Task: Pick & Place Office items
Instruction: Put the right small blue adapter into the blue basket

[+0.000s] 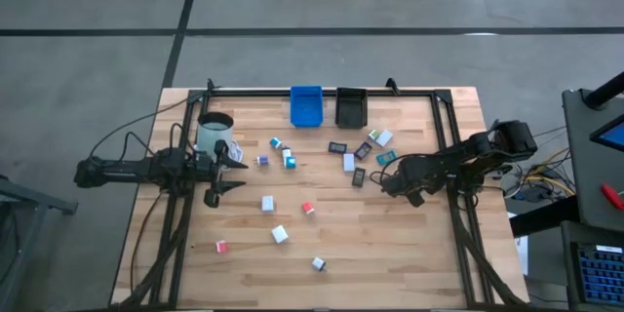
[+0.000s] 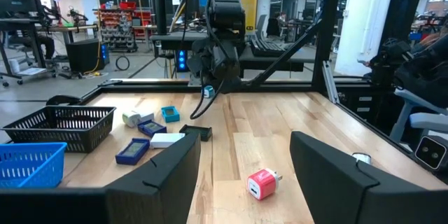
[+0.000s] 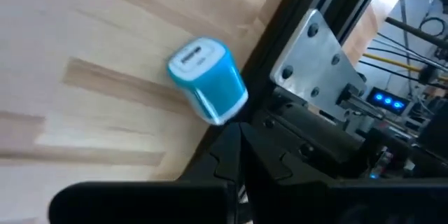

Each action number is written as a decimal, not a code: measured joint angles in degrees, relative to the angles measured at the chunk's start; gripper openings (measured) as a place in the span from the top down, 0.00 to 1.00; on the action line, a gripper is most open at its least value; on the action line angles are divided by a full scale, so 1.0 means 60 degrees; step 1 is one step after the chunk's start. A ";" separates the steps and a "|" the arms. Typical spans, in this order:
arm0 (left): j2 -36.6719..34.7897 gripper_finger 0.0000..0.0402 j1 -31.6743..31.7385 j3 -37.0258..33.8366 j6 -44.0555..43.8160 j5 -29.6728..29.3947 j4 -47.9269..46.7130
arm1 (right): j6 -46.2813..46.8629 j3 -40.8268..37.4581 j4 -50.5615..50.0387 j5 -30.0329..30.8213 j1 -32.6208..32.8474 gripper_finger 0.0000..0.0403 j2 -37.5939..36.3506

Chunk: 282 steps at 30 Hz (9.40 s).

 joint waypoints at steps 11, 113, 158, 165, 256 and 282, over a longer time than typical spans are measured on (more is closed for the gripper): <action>0.0001 0.43 -0.0002 0.0000 0.0002 0.0004 0.0000 | 0.0028 -0.0055 0.0258 0.0376 -0.0044 0.98 0.0323; 0.0187 0.43 0.0000 0.0002 0.0001 0.0002 0.0001 | 0.0657 0.1158 0.0299 0.3273 -0.4902 0.77 -0.1533; 0.0187 0.43 0.0002 0.0001 -0.0002 0.0000 0.0000 | -0.0154 0.0973 0.1125 0.3032 -0.4874 0.44 -0.0524; 0.0187 0.43 0.0002 0.0000 0.0000 0.0000 0.0001 | -0.0148 0.0961 0.1054 0.2826 -0.4876 0.41 -0.0524; 0.0184 0.43 -0.0001 0.0000 -0.0002 0.0000 0.0000 | 0.0315 -0.0199 0.3889 0.3312 -0.7384 0.49 -0.0434; 0.0183 0.43 0.0002 0.0003 -0.0002 0.0000 0.0000 | -0.0497 -0.0259 0.4514 0.3684 -0.7369 0.65 0.0154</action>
